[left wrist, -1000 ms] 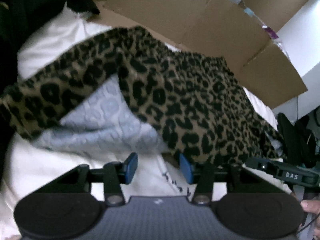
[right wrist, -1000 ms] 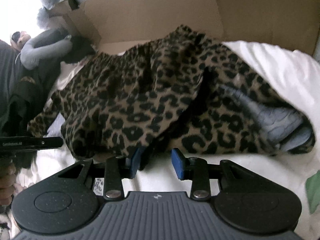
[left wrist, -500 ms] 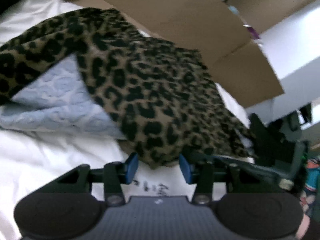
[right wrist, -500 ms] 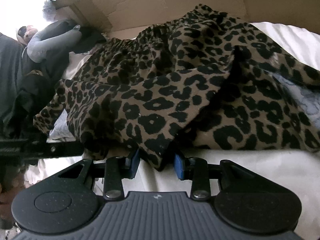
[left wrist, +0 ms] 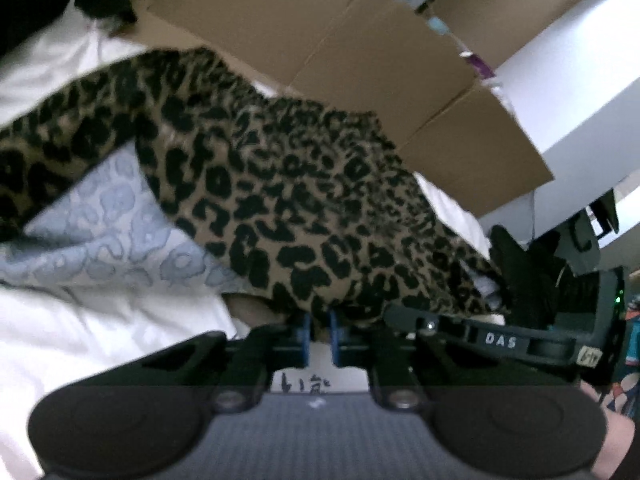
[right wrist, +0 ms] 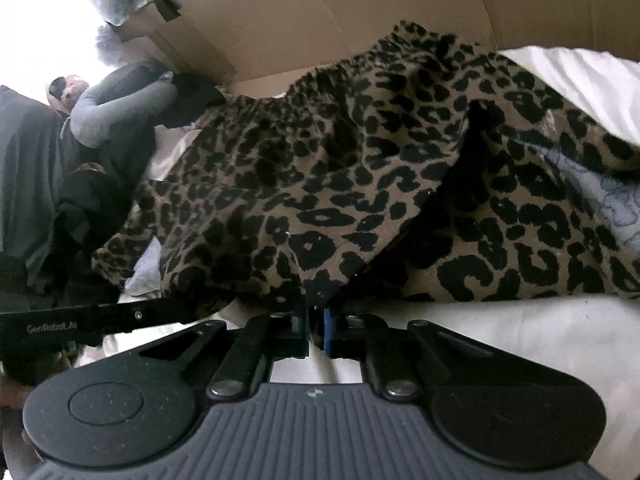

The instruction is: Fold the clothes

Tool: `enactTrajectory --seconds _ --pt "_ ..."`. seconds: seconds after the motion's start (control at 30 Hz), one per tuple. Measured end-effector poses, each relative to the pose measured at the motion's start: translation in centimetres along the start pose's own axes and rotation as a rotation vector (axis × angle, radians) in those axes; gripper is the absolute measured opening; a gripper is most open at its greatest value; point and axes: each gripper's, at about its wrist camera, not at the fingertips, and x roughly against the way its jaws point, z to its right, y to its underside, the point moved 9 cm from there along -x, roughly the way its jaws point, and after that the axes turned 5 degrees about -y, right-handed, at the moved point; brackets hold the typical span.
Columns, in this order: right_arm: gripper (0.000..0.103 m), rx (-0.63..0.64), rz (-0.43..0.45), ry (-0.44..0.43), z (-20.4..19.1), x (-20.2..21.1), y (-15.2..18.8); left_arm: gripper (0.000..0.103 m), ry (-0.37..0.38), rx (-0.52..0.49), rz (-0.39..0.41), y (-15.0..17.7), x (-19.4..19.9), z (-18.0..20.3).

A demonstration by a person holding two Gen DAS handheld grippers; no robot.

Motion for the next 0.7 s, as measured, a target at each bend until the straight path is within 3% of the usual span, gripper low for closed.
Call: enactTrajectory --seconds 0.43,0.7 --pt "0.003 0.008 0.046 -0.039 -4.3 5.8 0.3 0.006 0.026 -0.152 0.083 -4.3 8.1 4.1" --pt "0.003 0.010 0.076 -0.039 -6.2 9.7 -0.4 0.006 0.026 -0.281 0.065 -4.5 11.2 6.6"
